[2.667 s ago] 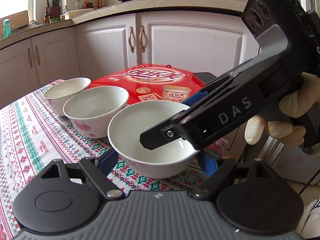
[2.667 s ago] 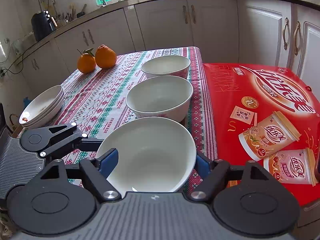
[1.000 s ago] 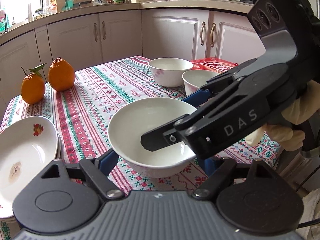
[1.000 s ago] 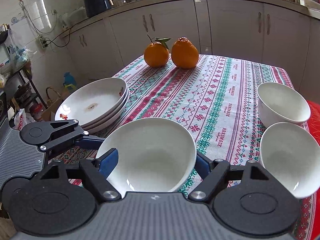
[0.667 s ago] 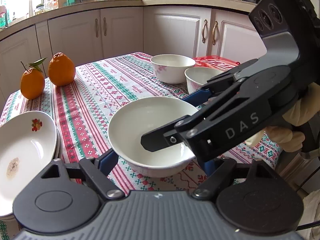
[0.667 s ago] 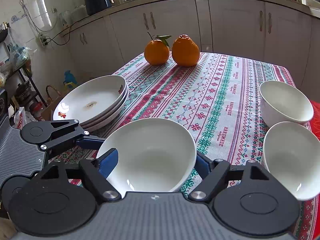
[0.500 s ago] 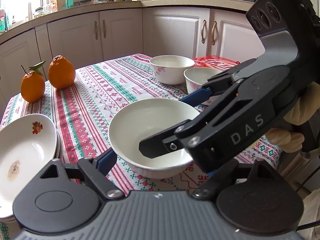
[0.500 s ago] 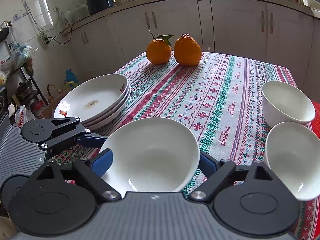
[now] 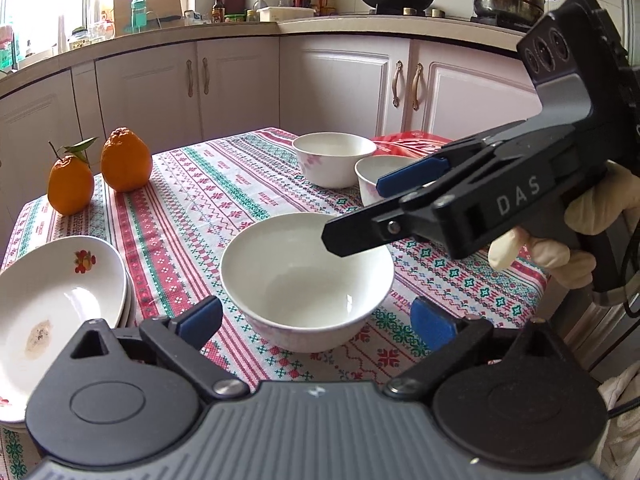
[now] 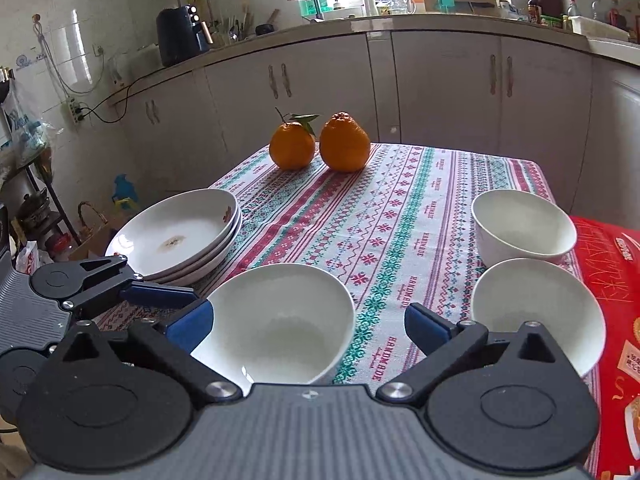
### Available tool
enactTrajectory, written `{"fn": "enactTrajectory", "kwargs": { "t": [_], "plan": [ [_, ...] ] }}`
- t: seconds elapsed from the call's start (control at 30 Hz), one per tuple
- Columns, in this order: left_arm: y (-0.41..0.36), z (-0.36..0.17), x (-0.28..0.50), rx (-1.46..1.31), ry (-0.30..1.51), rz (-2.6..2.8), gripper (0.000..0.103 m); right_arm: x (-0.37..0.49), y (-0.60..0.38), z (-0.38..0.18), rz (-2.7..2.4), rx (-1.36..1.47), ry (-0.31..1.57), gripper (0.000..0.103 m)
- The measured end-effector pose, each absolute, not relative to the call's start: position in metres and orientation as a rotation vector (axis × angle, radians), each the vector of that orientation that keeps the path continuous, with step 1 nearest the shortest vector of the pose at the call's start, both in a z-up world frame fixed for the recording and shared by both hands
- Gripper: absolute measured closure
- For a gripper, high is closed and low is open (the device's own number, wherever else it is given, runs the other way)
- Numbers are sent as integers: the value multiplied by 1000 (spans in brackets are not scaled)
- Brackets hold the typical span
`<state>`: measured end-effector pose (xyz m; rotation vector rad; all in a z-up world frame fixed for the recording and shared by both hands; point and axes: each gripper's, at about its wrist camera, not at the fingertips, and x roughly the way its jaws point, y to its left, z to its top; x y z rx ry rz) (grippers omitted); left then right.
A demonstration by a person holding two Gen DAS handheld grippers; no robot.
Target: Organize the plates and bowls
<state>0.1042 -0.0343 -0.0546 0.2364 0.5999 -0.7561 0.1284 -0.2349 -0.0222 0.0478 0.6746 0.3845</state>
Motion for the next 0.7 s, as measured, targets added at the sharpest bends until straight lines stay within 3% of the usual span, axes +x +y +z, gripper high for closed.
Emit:
{"fn": "enactTrajectory", "kwargs": {
  "t": [0.7],
  "plan": [
    [-88,-22,89,339,476,-797,1,74,-306,-4,146,-12,586,0]
  ]
}}
